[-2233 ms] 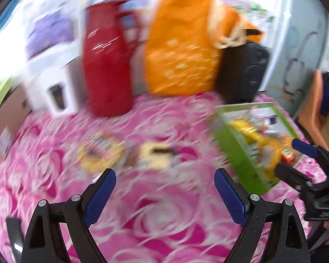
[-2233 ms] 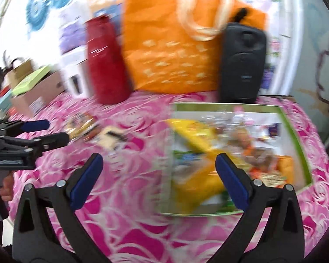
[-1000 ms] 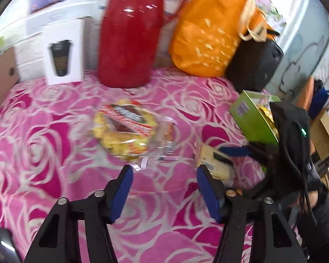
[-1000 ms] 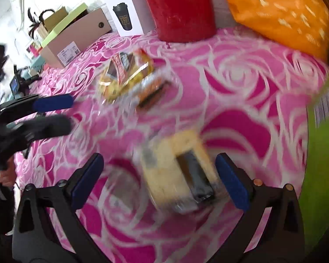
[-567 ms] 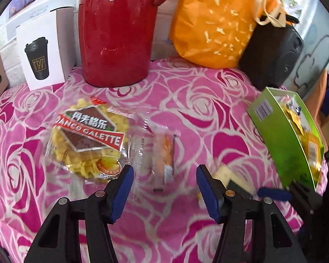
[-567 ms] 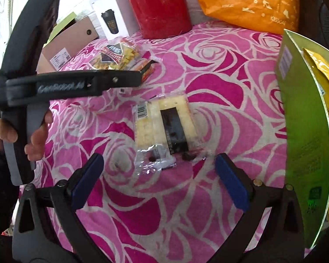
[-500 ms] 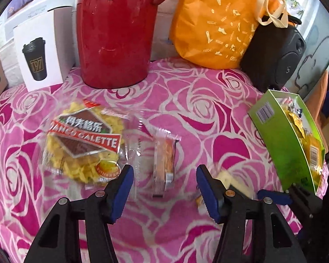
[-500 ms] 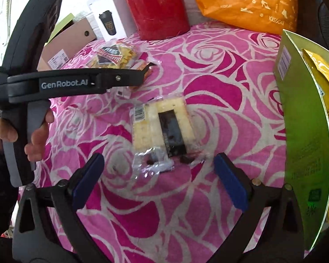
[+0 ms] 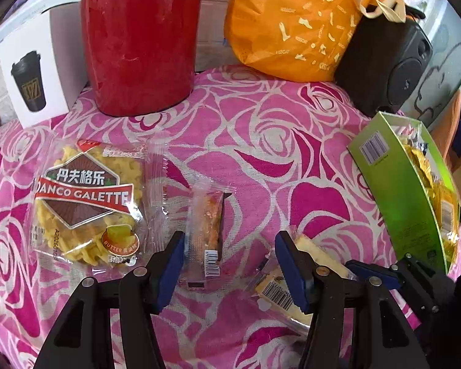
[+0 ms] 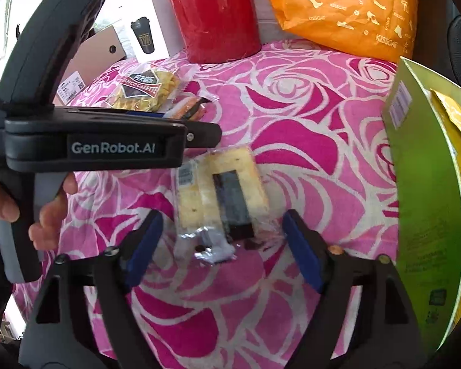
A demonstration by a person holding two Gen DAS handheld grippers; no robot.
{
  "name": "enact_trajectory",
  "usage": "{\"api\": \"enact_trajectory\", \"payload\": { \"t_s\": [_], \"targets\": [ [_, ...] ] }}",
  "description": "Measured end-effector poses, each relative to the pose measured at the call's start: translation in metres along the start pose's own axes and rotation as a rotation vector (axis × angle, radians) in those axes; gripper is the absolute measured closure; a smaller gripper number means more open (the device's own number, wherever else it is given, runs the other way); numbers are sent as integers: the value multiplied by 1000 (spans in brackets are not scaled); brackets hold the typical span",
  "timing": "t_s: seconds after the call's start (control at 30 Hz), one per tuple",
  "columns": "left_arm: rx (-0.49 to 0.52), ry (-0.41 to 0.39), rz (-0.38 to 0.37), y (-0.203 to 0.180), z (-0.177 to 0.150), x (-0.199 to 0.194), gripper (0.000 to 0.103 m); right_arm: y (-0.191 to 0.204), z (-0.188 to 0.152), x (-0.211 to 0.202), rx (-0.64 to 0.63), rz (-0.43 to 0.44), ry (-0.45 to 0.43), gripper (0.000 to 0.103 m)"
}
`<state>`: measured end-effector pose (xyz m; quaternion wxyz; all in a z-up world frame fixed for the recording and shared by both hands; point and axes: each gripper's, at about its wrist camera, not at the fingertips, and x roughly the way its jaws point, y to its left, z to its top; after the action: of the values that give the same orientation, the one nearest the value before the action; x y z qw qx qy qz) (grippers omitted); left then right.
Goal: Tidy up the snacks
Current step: 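Grasp cracker packet with right tool while left tool grasps thin wrapped bar, then carry cracker packet and thin bar over the box and release both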
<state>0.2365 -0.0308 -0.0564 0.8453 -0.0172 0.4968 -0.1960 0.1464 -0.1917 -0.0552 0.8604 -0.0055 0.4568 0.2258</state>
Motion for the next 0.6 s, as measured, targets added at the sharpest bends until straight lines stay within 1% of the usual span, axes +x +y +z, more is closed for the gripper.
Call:
{"api": "enact_trajectory", "payload": {
  "t_s": [0.07, 0.1, 0.13, 0.17, 0.2, 0.23, 0.3, 0.37, 0.47, 0.6],
  "targets": [
    [-32, -4, -12, 5, 0, -1, 42, 3, 2, 5, -21, -15, -9, 16],
    [-42, -6, -13, 7, 0, -1, 43, 4, 2, 7, -33, -34, -15, 18],
    [-41, -8, -2, 8, 0, 0, 48, 6, 2, 9, -45, -64, -17, 35],
    [-21, -9, 30, 7, -1, 3, 82, 9, 1, 10, -68, -117, -25, 40],
    [-7, -5, 60, 7, -1, 4, 84, 9, 2, 9, -72, -129, -26, 43],
    [-23, -10, 46, 10, -2, 2, 84, 8, 2, 6, -48, -107, -16, 43],
    [-71, -11, 30, 15, -4, -6, 84, 6, -1, -3, -25, -81, -24, 43],
    [-80, -31, 10, 15, -7, -16, 84, 5, -6, -17, -13, -81, -47, 43],
    [-55, -72, -13, 3, -8, -38, 84, 7, -11, -40, 1, -63, -90, 43],
    [-19, -131, -62, -19, -4, -72, 84, 6, -14, -76, 19, -66, -168, 43]
  ]
}}
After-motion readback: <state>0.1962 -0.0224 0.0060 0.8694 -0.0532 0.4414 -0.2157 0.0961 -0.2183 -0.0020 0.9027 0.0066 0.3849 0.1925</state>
